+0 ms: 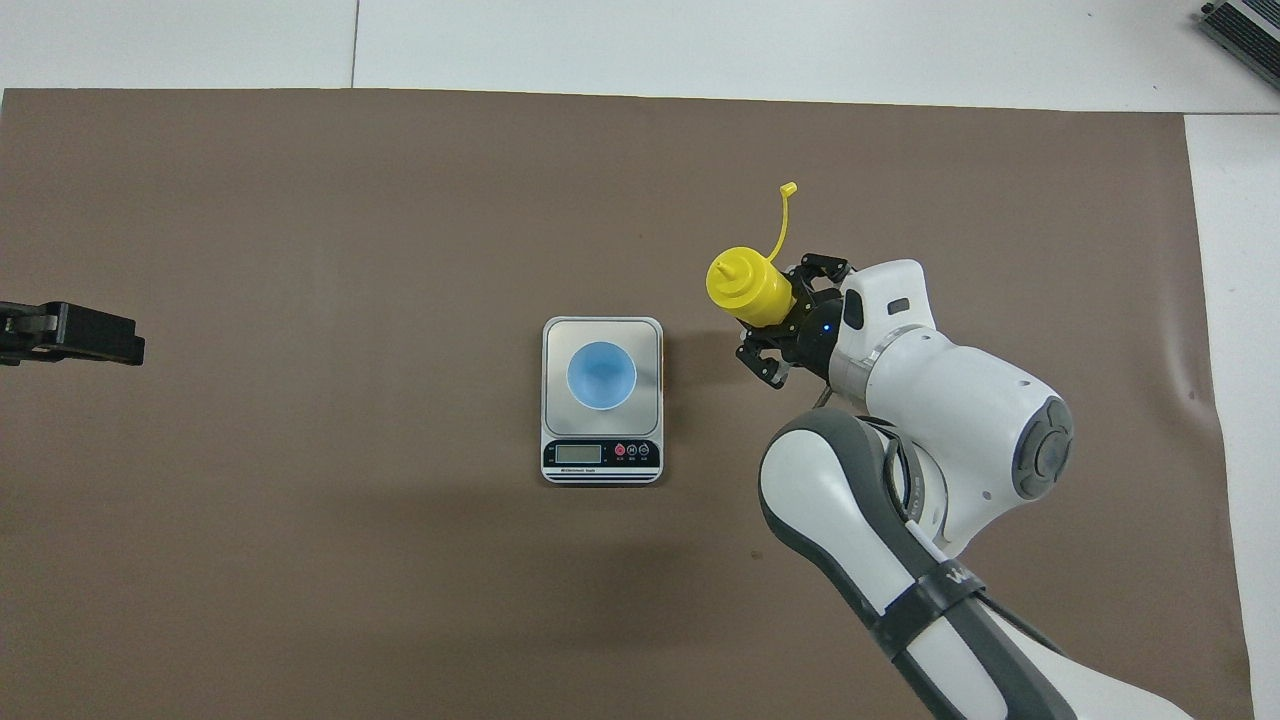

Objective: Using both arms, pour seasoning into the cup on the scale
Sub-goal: 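Tilt the bottle nozzle down over the blue cup with the right gripper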

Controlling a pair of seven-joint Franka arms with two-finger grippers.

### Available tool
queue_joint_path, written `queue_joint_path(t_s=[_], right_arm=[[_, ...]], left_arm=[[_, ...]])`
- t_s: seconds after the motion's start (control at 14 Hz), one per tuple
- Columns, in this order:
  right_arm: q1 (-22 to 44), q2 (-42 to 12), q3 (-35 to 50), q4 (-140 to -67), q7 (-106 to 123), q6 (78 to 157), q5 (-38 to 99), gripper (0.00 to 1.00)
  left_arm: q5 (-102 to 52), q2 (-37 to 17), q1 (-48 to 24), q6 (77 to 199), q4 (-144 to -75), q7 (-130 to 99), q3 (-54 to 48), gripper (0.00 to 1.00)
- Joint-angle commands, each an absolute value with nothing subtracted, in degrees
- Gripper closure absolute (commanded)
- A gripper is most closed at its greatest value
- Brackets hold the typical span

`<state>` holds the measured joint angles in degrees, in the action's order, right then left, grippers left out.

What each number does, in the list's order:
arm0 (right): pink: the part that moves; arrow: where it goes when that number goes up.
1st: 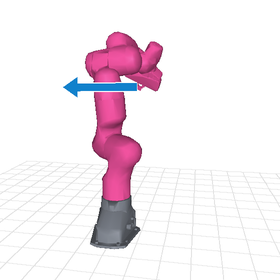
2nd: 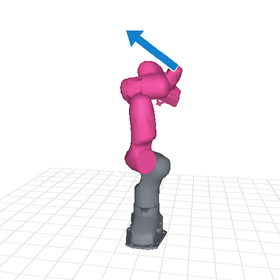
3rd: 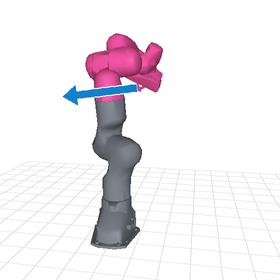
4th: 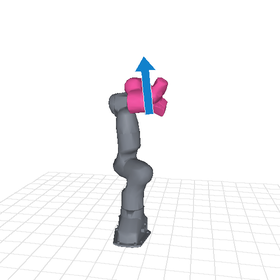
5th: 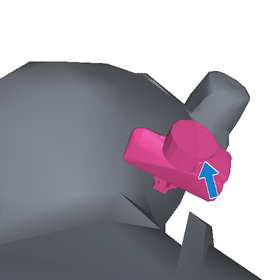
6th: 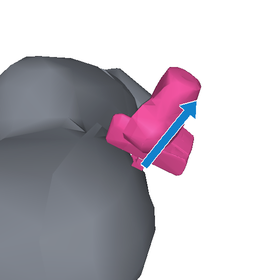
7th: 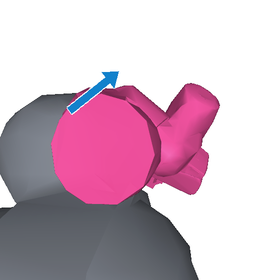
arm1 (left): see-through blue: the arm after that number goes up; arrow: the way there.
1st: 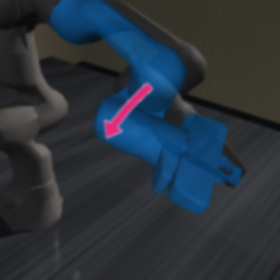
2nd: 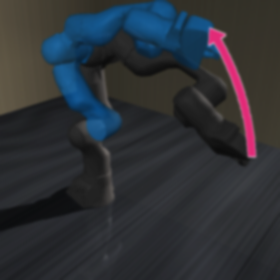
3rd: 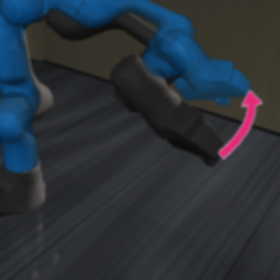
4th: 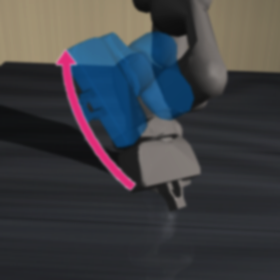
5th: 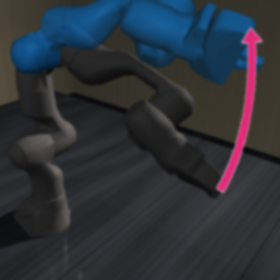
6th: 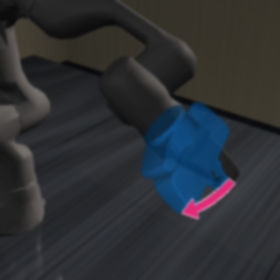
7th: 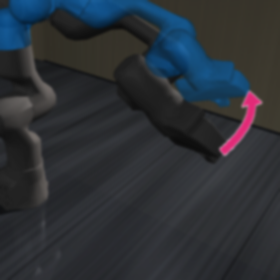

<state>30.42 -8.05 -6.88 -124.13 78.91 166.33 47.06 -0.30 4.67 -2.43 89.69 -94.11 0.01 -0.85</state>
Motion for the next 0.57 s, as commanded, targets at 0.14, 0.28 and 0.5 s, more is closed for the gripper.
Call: queue_joint_path(t_s=[0.14,0.28,0.5], right_arm=[[30.8,-9.5,-7.5,-119.6,64.7,160.5,21.7,1.0],[30.3,-9.6,-7.4,-115.1,46.6,151.7,6.1,1.0],[31.9,-9.6,-6.3,-108.7,22.5,138.5,-13.8,1.0]], left_arm=[[0.4,5.6,-1.7,88.9,-94.7,0.6,-1.2,0.0],[0.4,5.6,-1.7,88.8,-94.7,0.6,-1.2,0.0],[0.4,5.6,-1.7,88.8,-94.7,0.6,-1.2,0.0]])
